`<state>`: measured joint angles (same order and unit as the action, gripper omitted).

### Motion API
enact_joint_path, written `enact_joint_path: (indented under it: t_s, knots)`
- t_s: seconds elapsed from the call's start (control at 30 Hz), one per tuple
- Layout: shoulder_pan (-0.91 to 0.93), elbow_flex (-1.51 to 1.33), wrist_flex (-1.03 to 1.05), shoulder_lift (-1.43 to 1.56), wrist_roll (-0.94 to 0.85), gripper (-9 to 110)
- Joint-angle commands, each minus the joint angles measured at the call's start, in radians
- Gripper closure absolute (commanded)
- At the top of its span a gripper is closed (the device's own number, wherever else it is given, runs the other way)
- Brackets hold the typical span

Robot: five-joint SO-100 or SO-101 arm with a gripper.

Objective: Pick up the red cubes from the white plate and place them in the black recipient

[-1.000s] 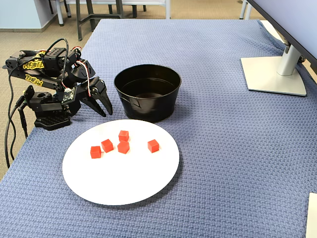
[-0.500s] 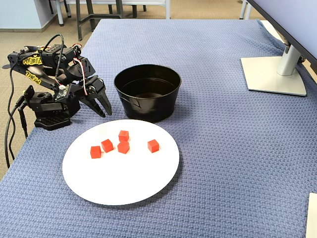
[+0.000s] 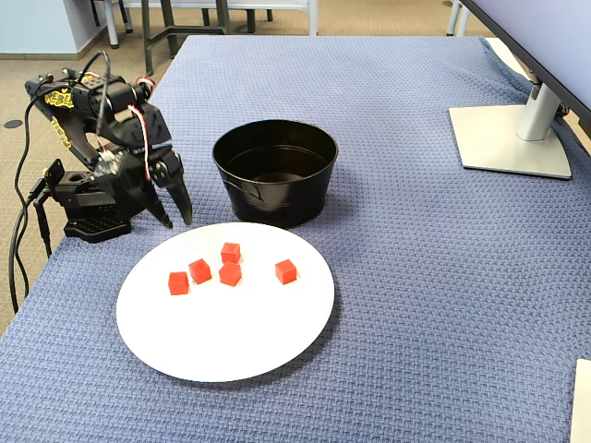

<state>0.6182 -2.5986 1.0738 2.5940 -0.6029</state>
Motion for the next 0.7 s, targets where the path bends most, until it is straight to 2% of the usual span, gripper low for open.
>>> enact_joint_path:
  t_s: [0.0,0.2,0.47,0.67]
  knots:
    - [0.064,0.124,-0.132,-0.150,-0.052,93]
    - [-0.003,0.341,-0.075,-0.417,-0.163,82]
    - [0.008,0.551,0.003,-0.563,-0.686,80]
    - [0.051,0.646,0.021,-0.641,-0.966,79]
